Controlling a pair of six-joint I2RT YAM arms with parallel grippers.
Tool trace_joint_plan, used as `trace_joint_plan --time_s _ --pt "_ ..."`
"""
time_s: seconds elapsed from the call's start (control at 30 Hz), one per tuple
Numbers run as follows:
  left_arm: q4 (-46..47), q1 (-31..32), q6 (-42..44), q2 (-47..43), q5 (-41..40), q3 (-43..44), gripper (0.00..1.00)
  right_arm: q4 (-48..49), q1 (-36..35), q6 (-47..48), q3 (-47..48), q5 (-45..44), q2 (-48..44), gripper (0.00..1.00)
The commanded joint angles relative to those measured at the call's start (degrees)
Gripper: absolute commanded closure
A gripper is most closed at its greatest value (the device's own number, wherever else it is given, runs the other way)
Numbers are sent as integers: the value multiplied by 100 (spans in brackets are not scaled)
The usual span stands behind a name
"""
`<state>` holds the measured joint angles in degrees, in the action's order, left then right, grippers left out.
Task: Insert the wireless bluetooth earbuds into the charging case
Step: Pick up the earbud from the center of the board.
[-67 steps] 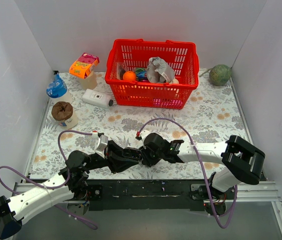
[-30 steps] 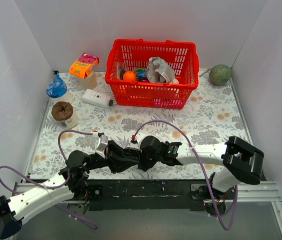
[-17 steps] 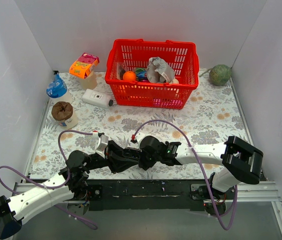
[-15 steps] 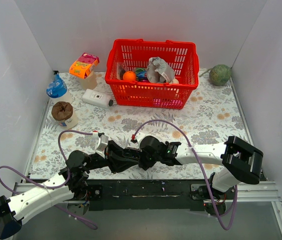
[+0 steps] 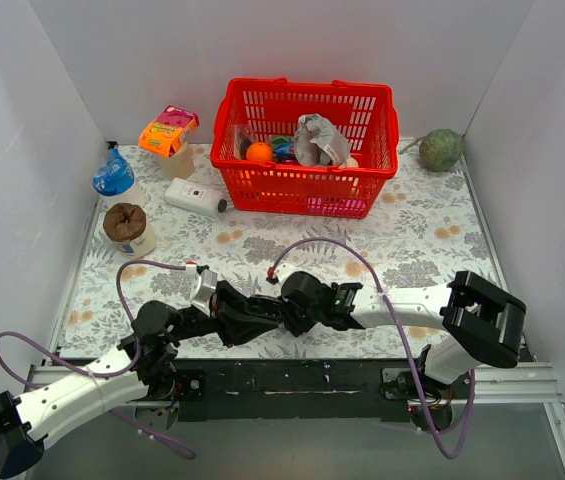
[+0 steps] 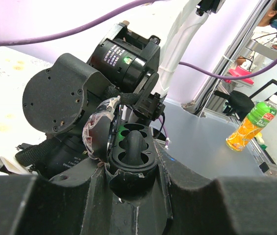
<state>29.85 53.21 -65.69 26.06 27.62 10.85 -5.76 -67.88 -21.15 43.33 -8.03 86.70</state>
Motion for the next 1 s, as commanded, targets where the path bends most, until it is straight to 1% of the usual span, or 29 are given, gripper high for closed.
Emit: trace_joint_plan --time_s 0.0,0.2,0.3,0.33,0.4,0.43,0.47,0.5,0.6,0.63,0.7,0.73,0.77,0.8,0.87,0.9,0.97 --pt "-14 14 -14 -22 7 22 100 -145 -6 -100 -35 -172 49 58" --pt "4 14 -23 -14 7 13 100 -127 -6 -83 -44 -251 -21 70" --pt "4 14 -49 -22 -2 13 100 -127 3 -91 -53 -322 -91 78" --pt "-5 14 -49 -22 -2 13 100 -153 3 -91 -44 -383 -126 85" --pt "4 14 -40 -31 7 13 100 -206 11 -83 -35 -462 -188 91" --pt "4 14 -49 -23 7 13 100 -346 3 -65 8 -532 -275 96" --pt "-22 14 -49 -31 7 22 100 -434 3 -22 35 -576 -354 99" --pt "-31 14 -40 -23 7 31 100 -548 3 22 52 -603 -460 99" --pt "-110 14 -32 -40 7 66 100 -1119 2 329 105 -603 -1179 99" --pt "-128 14 -5 -49 7 75 100 -1268 3 452 105 -507 -1660 99" --pt "-146 14 56 -66 -11 75 100 -1682 -6 803 132 -332 -2154 99" --pt "-137 14 74 -75 -37 84 100 -1813 2 927 140 -96 -2618 99" --pt "-59 14 109 -75 -46 66 100 -2024 -6 989 315 -67 -2823 99" --pt "-6 14 127 -75 -55 57 100 -2435 2 1024 421 -41 -3008 99" --pt "239 14 162 -66 -72 5 100 -2710 -6 1314 632 397 -3465 99" --pt "328 14 188 -49 -81 -48 100 -2946 -6 1341 859 495 -3588 99" --pt "504 14 311 -5 -81 -57 100 -3097 -6 1455 1019 697 -3896 99"
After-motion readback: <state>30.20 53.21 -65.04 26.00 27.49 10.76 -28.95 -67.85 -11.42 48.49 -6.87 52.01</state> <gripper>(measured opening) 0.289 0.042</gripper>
